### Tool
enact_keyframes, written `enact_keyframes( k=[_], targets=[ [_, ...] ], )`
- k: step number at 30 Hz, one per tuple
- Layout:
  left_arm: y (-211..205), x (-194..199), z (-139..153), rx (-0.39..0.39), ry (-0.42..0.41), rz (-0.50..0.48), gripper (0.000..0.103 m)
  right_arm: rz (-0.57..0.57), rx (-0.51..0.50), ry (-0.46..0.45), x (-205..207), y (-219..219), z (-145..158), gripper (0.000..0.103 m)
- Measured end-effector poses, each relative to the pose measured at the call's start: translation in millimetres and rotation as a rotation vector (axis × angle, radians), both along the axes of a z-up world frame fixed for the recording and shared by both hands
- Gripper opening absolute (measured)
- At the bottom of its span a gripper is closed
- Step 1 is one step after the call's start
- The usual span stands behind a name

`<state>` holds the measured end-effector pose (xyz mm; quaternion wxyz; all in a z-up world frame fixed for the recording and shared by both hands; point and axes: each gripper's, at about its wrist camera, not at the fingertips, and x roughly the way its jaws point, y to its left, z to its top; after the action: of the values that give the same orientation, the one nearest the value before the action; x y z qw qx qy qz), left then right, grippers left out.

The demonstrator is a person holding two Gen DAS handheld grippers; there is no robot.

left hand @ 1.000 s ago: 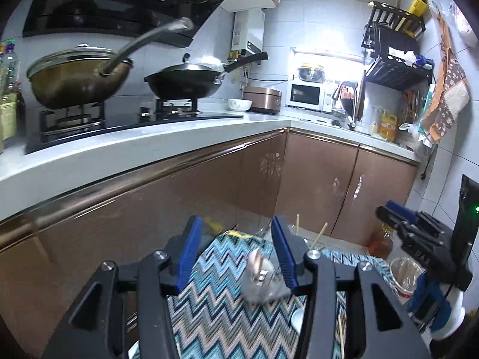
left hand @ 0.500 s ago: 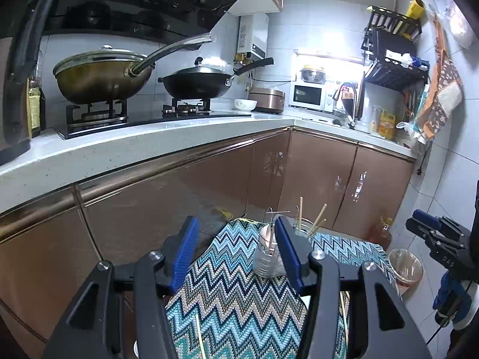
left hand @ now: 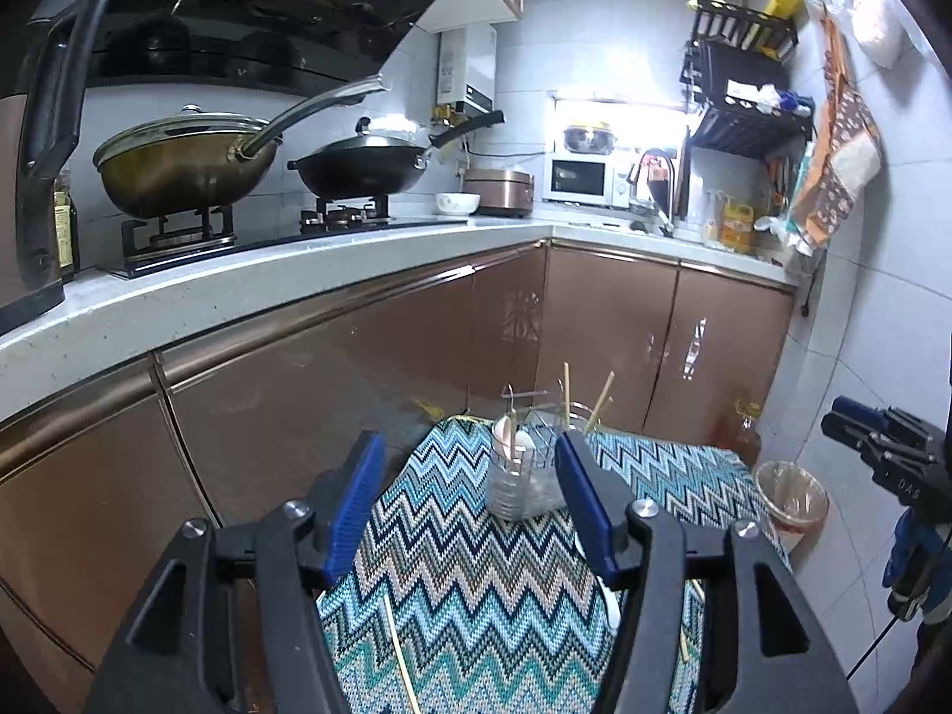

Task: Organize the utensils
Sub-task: 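Move both open tools back down to the chopsticks on the cloth, then grasp a bamboo chopstick with the right tool while the left tool grasps another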

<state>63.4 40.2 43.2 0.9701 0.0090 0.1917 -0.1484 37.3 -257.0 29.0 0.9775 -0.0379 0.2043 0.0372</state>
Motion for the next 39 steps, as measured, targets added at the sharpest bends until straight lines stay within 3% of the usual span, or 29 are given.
enact_keyframes(
  k=[14, 22, 34, 39],
  targets=[
    [-9.2, 7.3, -26.8, 0.03, 0.063, -0.031, 0.057, -0.027, 0.048, 0.076, -4.2, -19.2, -29.8, 0.04],
    [-15.9, 27.8, -53.0, 0.027, 0.15, -0.043, 0.057, -0.051, 0.074, 0.153, 9.5, -32.2, -52.1, 0.04],
    [-36.8, 64.7, -101.4, 0.023, 0.283, -0.097, 0.057, -0.067, 0.163, 0.443, 69.3, -59.5, -112.3, 0.04],
    [-48.1, 81.0, -125.6, 0.02, 0.352, -0.125, 0.057, -0.064, 0.201, 0.558, 96.3, -66.3, -143.9, 0.029]
  ],
)
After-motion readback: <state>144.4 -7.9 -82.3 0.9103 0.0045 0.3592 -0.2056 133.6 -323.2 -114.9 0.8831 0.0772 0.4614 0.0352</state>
